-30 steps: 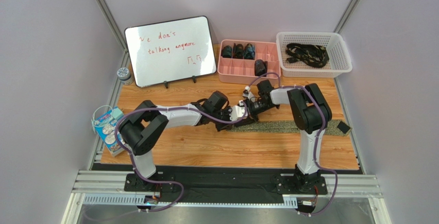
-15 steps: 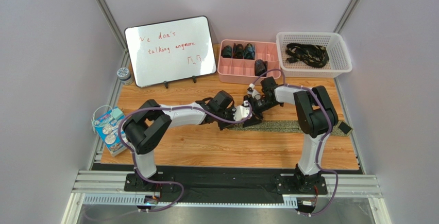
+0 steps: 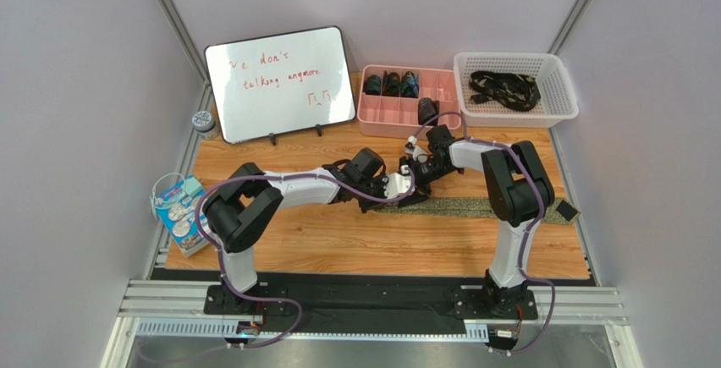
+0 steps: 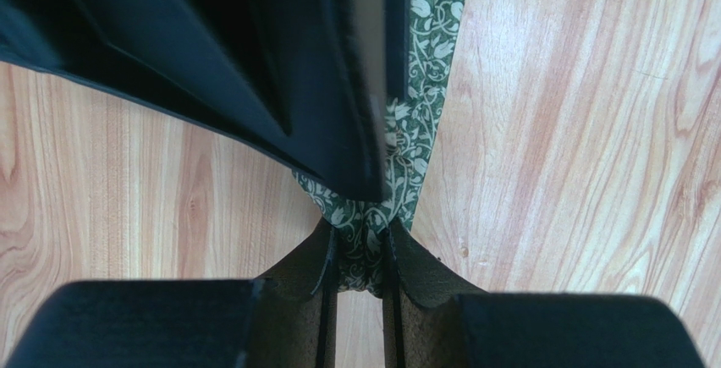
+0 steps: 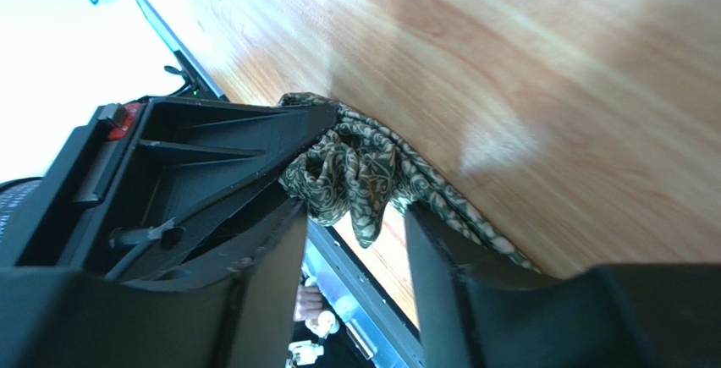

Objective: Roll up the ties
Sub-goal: Roll the tie at the center of the board.

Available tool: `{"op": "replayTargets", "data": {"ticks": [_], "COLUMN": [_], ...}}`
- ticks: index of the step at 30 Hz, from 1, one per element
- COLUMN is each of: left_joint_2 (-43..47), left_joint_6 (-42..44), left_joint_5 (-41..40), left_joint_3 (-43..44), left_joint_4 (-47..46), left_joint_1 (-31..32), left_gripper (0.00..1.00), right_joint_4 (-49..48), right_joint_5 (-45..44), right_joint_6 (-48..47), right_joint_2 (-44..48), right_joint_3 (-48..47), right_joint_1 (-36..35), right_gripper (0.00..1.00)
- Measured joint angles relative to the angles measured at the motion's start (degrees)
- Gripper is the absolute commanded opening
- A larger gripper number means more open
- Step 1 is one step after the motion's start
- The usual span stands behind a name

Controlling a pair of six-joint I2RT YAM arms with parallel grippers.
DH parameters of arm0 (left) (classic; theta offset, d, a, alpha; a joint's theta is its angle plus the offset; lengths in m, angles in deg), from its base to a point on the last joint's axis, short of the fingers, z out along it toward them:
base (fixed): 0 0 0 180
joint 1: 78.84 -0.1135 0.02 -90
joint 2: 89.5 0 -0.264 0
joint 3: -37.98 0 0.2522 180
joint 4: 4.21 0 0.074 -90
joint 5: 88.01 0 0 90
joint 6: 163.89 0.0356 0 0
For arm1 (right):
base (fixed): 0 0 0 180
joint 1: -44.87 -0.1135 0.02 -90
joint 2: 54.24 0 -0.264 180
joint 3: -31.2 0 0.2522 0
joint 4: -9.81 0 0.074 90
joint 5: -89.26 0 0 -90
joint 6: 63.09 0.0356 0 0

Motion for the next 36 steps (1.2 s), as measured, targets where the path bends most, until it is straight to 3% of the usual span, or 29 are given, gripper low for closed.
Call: {"op": "replayTargets", "data": {"ticks": [7, 12, 17, 20, 21, 23, 24, 25, 31, 32, 35, 36], "left_joint_2": [0.00, -0.26, -0.70, -0.79, -0.79, -0.79, -0.79, -0.79, -0.76, -0.70, 0.35, 1.05], "left_joint_6": [0.46, 0.76, 0.98, 1.14, 1.25, 1.46, 1.49, 1.51, 0.72, 0.04, -2.67, -4.24], "left_joint_5": [0.00, -0.26, -0.83, -0.85, -0.85, -0.92, -0.90, -0.90, 0.28, 0.87, 3.23, 4.13], "left_joint_3": [0.00, 0.68, 1.64, 1.84, 1.84, 1.84, 1.84, 1.84, 1.51, 1.09, -1.03, -2.58], "left_joint_4": [0.02, 0.87, 2.05, 2.38, 2.43, 2.51, 2.54, 2.60, 2.05, 1.33, -0.92, -2.34], "left_joint_1": [0.00, 0.07, 0.26, 0.28, 0.28, 0.31, 0.31, 0.31, -0.52, -0.92, -2.67, -3.69], "left_gripper": [0.10, 0.10, 0.10, 0.10, 0.12, 0.13, 0.17, 0.20, 0.48, 0.60, 0.66, 0.72], "right_joint_4": [0.50, 0.52, 0.50, 0.46, 0.42, 0.24, 0.20, 0.20, 0.02, 0.02, 0.13, 0.11], "right_joint_5": [-1.81, -2.32, -2.40, -2.62, -2.86, -3.06, -2.89, -2.64, 0.22, 0.20, 0.35, 0.66], "right_joint_6": [-0.42, -0.83, -1.01, -0.94, -0.79, -0.61, -0.50, -0.24, 0.13, 0.04, -0.72, -0.96], "right_joint_2": [0.00, 0.00, 0.00, 0.02, 0.02, -0.07, -0.20, -0.48, -2.80, -3.02, -3.52, -3.76], "right_joint_3": [-2.29, -2.56, -2.54, -2.54, -2.54, -2.54, -2.56, -2.62, -2.64, -2.51, -2.47, -2.45], "right_joint_1": [0.02, -1.27, -2.43, -2.89, -3.08, -3.34, -3.37, -3.37, -2.05, -1.92, -1.73, -1.62], "right_gripper": [0.56, 0.44, 0.39, 0.31, 0.20, 0.10, 0.02, 0.00, 0.00, 0.00, 0.00, 0.00]}}
